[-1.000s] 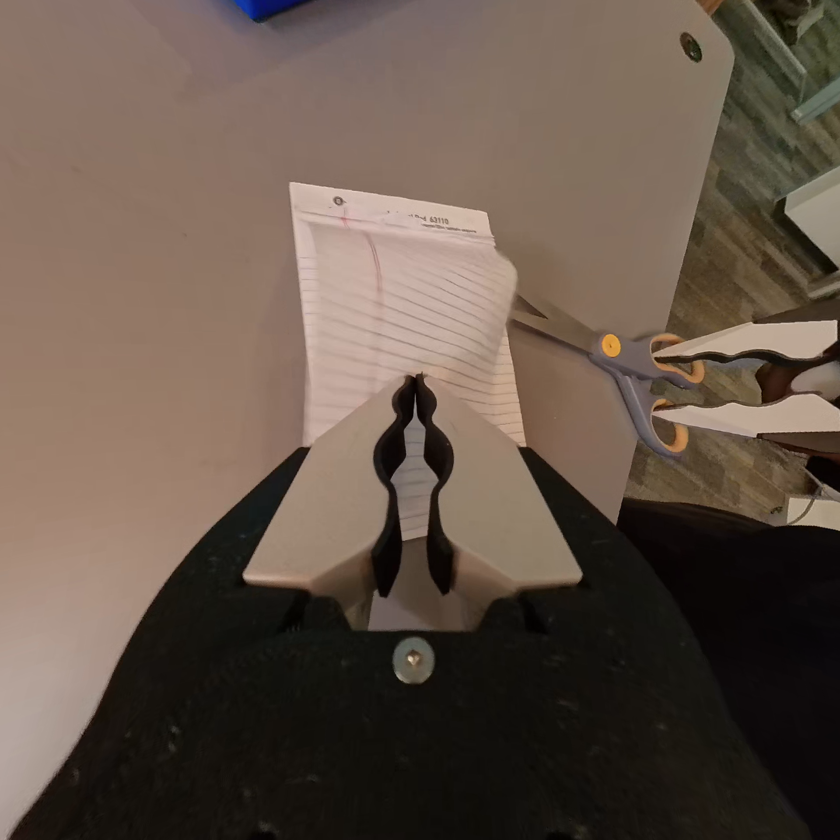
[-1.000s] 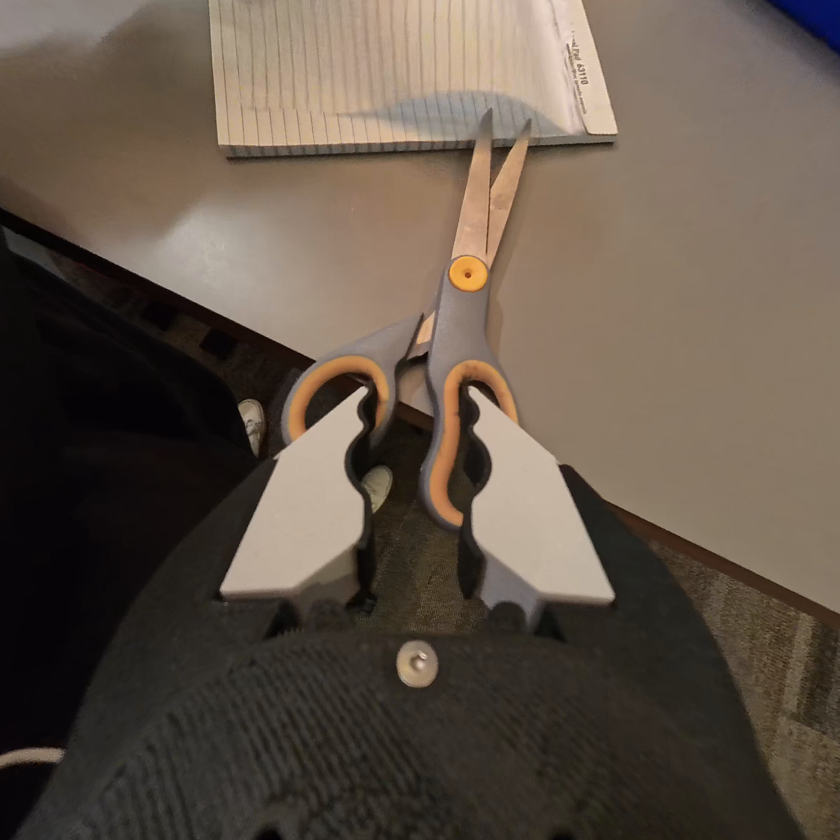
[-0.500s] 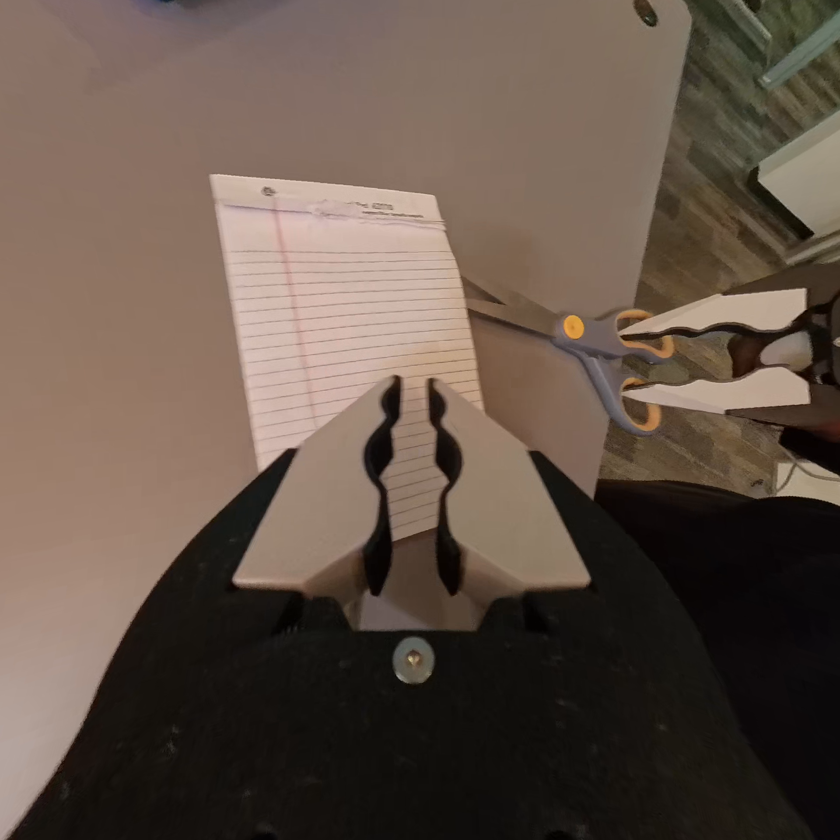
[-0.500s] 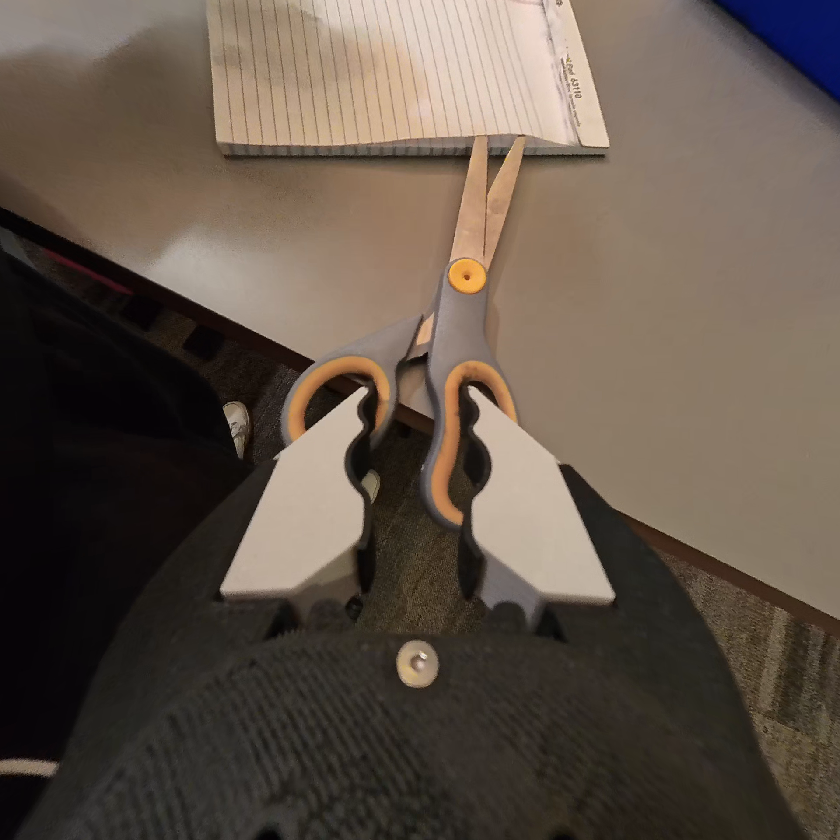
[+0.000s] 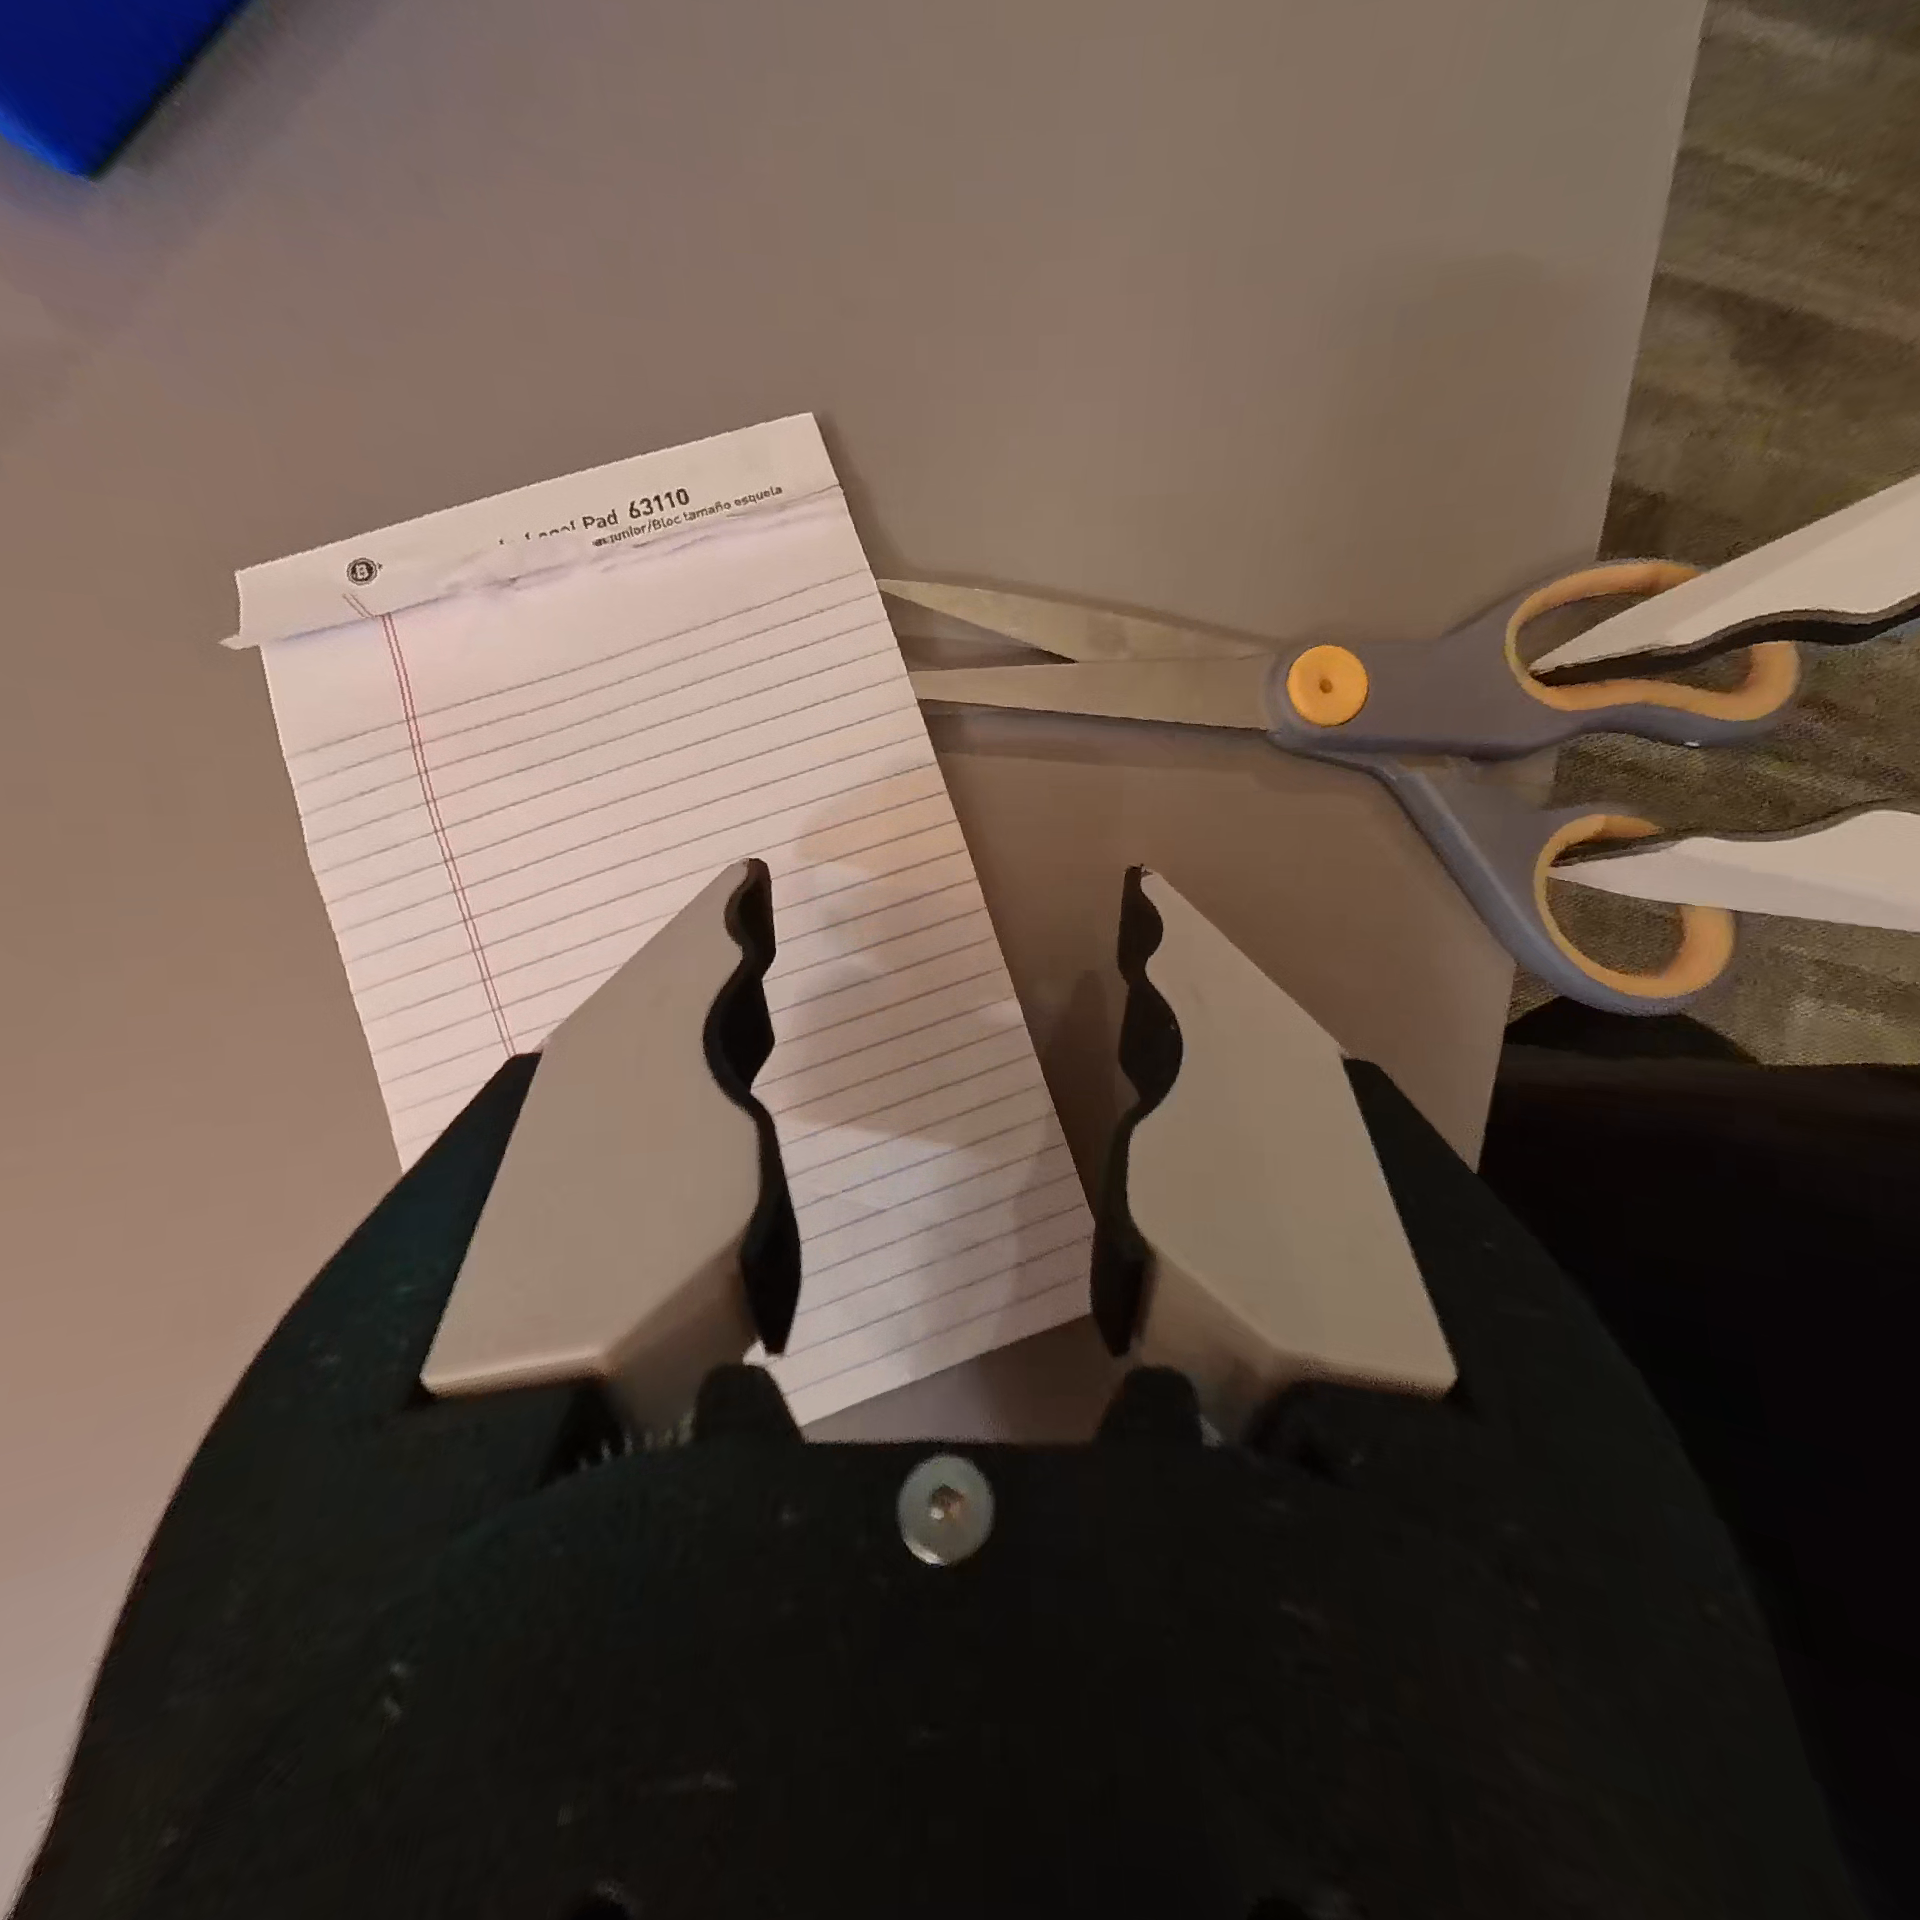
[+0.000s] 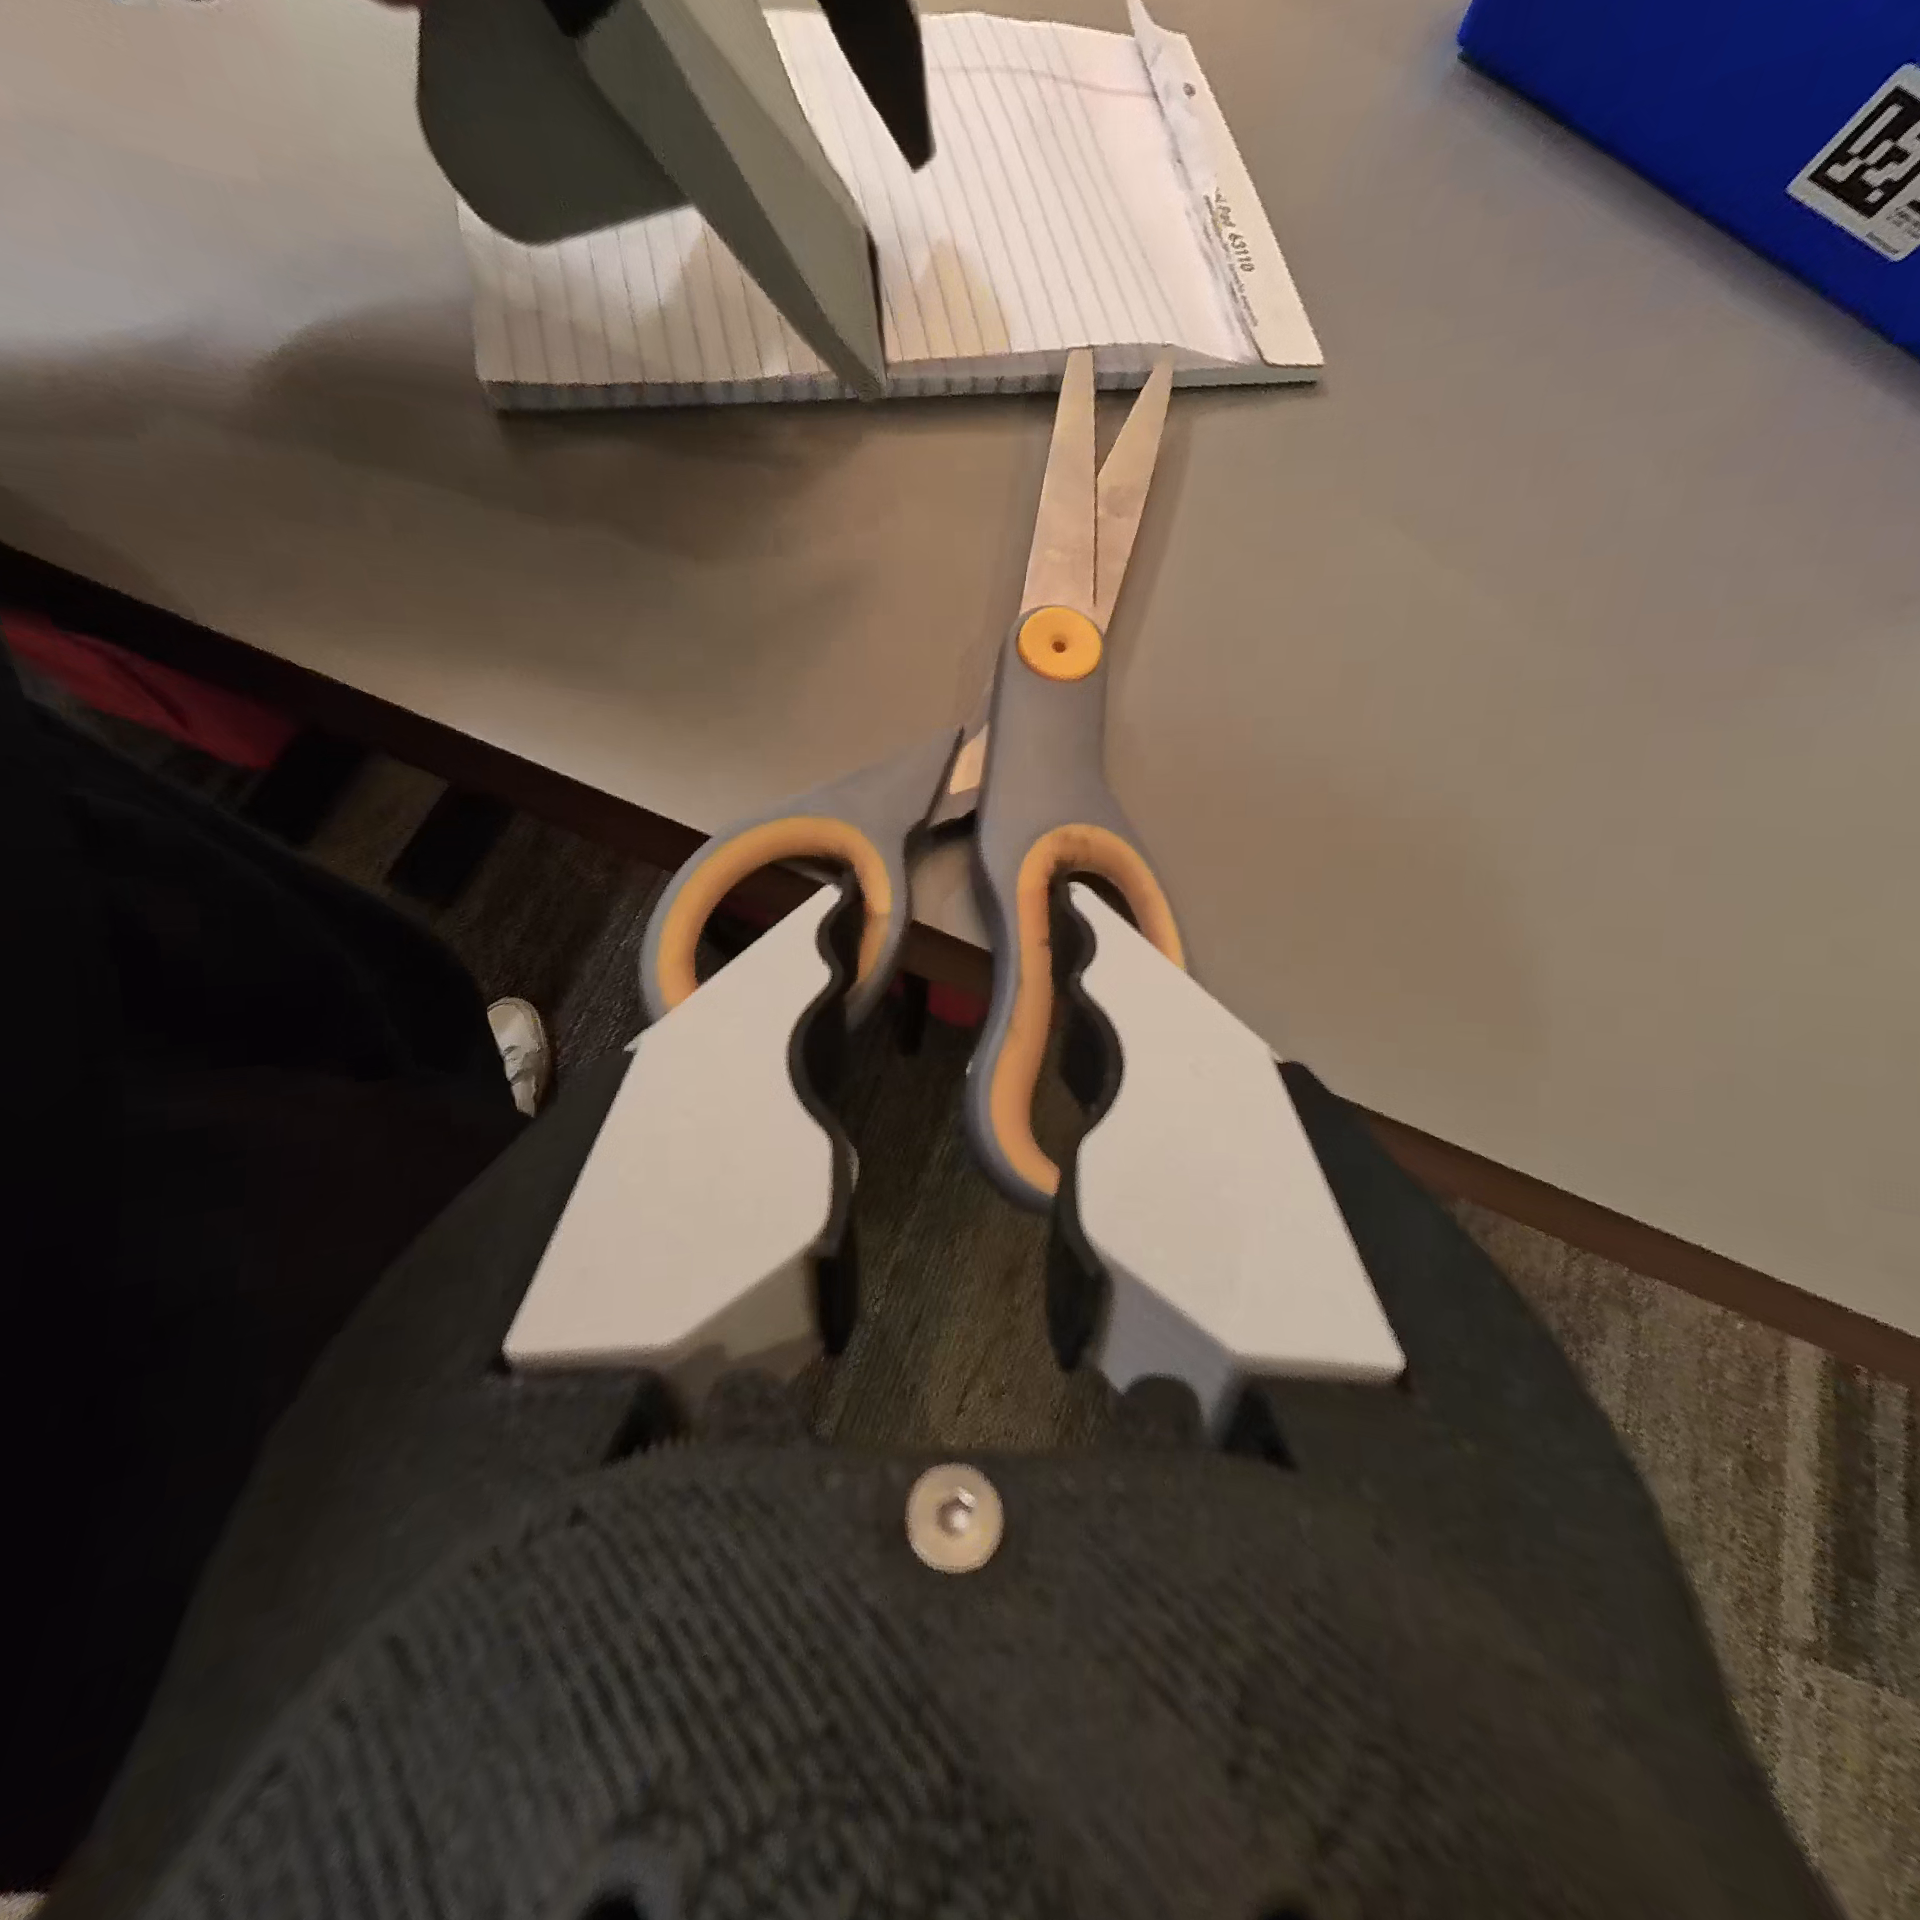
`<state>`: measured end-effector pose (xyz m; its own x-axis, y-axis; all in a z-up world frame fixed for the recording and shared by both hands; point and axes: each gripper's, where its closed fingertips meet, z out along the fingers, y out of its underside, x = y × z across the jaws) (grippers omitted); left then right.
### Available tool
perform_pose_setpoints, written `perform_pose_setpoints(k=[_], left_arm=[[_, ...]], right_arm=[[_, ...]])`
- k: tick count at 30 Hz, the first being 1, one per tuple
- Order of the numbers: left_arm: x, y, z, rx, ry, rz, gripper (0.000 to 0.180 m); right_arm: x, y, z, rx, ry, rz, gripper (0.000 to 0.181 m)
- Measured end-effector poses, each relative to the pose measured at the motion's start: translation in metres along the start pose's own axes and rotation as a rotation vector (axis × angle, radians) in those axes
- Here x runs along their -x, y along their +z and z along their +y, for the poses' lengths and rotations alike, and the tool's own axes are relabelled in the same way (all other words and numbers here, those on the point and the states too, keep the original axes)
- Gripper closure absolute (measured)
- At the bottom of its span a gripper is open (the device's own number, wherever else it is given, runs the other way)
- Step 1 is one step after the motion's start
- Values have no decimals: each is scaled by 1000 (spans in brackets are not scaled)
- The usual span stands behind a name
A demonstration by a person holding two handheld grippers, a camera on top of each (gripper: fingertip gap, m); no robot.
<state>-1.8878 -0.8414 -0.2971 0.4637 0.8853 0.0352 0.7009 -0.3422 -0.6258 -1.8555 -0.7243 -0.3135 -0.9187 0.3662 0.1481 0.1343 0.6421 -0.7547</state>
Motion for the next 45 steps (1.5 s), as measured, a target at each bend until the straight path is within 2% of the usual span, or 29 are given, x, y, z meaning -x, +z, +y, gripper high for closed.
perform_pose_setpoints(k=[25, 30, 34, 37, 41, 45], left_arm=[[28, 6, 8, 34, 21, -148, 111], [28, 1, 6, 14, -29, -117, 110], [22, -8, 1, -14, -29, -90, 113], [19, -10, 0, -11, -19, -80, 112], [20, -7, 6, 9, -12, -89, 112], [20, -10, 7, 1, -17, -78, 112]], right_arm=[[10, 10, -20, -77, 5, -49, 147], [6, 9, -33, -155, 88, -73, 150], [1, 5, -48, -243, 180, -102, 161], [-7, 5, -54, -290, 287, -123, 158], [-18, 0, -53, -299, 367, -118, 154], [-27, -5, -34, -185, 379, -29, 155]])
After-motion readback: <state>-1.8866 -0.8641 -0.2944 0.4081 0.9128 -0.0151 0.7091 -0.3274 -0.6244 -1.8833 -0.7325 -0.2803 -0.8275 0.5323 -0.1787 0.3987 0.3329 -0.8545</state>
